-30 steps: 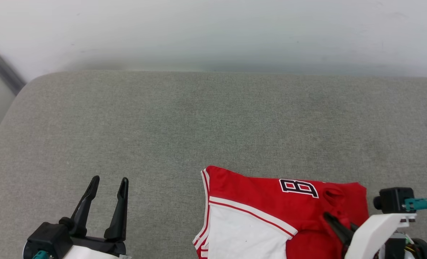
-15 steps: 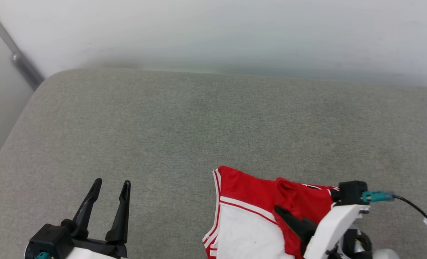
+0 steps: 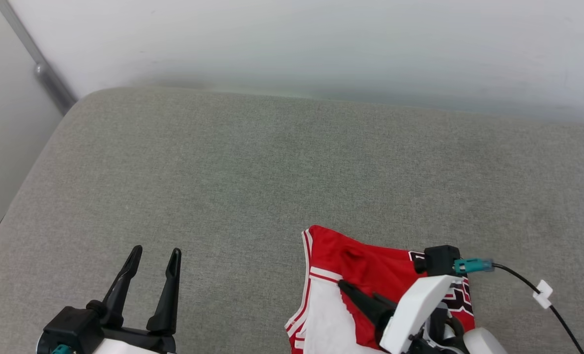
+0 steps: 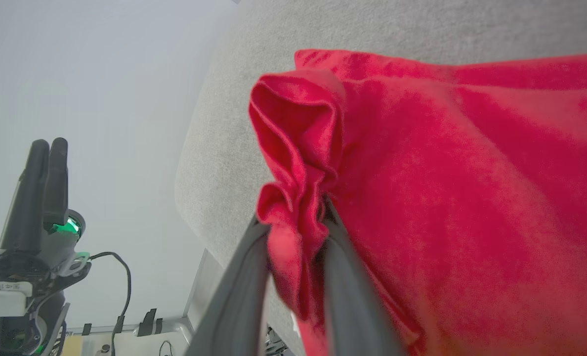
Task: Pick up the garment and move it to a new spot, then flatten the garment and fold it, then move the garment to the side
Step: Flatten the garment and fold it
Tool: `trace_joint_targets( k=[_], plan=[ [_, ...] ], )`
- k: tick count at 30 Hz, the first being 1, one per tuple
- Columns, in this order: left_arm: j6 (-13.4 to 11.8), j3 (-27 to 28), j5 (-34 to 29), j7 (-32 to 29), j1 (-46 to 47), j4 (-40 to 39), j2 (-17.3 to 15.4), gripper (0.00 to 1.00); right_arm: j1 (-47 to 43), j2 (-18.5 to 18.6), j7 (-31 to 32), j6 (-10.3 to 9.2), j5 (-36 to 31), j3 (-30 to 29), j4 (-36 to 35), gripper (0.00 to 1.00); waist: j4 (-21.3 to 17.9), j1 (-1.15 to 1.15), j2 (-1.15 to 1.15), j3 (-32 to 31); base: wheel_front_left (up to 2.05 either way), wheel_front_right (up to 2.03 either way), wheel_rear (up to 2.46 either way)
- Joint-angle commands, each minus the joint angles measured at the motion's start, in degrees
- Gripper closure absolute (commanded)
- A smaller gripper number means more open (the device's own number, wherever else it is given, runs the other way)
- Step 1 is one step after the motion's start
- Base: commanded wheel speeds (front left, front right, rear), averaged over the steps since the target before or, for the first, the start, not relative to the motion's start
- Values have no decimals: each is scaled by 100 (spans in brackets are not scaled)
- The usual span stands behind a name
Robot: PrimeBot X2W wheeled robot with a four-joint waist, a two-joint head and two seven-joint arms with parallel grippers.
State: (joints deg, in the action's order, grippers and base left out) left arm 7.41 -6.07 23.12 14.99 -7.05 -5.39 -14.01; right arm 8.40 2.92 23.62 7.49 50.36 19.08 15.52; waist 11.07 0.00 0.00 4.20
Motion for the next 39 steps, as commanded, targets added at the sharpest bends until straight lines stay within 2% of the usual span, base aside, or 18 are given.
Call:
trace_joint_targets(
  k=[1, 6, 8, 12, 16, 17, 18, 23, 29, 34, 39],
  plan=[
    [8, 19, 22, 26, -40, 13, -6, 0, 146, -10, -76, 0, 148, 124, 62, 0, -3, 0, 0, -16, 0, 0, 0],
    [7, 75, 10, 26, -95, 16, 1, 0, 314, -6, -156, 0, 428, 460, 44, 0, -75, 0, 0, -63, 0, 0, 0],
    [7, 86, 9, 26, -97, 8, 2, 0, 431, -5, -188, 0, 337, 455, 16, 0, -131, 0, 0, -91, 0, 0, 0],
    [8, 108, -10, 26, -124, -29, 6, 0, 705, -3, -257, 0, -516, 139, -58, 0, -273, 0, 0, -113, 0, 0, 0],
    [7, 123, -19, 25, -47, -60, 17, 0, 968, -7, -245, 0, -1807, -338, -388, 0, -418, 0, 0, -104, 0, 0, 0],
    [7, 123, -19, 25, -47, -60, 17, 0, 968, -7, -245, 0, -1807, -338, -388, 0, -418, 0, 0, -104, 0, 0, 0],
    [8, 127, -15, 25, -23, -70, 27, 0, 1017, 10, -273, 0, -2096, -411, -527, 0, -454, 0, 0, -92, 0, 0, 0],
    [8, 143, -12, 20, 61, -113, 82, 0, 1087, 667, -834, -1, -3388, -771, -1050, 0, -622, 0, 0, -27, 0, 0, 0],
    [8, 170, -18, 20, 121, -126, 124, 0, 707, 1234, -1663, -2, -3868, -1406, -1454, 0, -755, 0, 0, 32, 0, 0, 0],
    [8, 199, 10, 20, 144, -155, 143, 0, 208, 1399, -2286, -1, -4115, -1769, -1762, 0, -815, 0, 0, 85, 0, 0, 0],
    [8, 198, 38, 20, 147, -178, 147, 0, -311, 1123, -2855, -2, -4216, -2115, -2067, 0, -810, 0, 0, 92, 0, 0, 0]
  ],
)
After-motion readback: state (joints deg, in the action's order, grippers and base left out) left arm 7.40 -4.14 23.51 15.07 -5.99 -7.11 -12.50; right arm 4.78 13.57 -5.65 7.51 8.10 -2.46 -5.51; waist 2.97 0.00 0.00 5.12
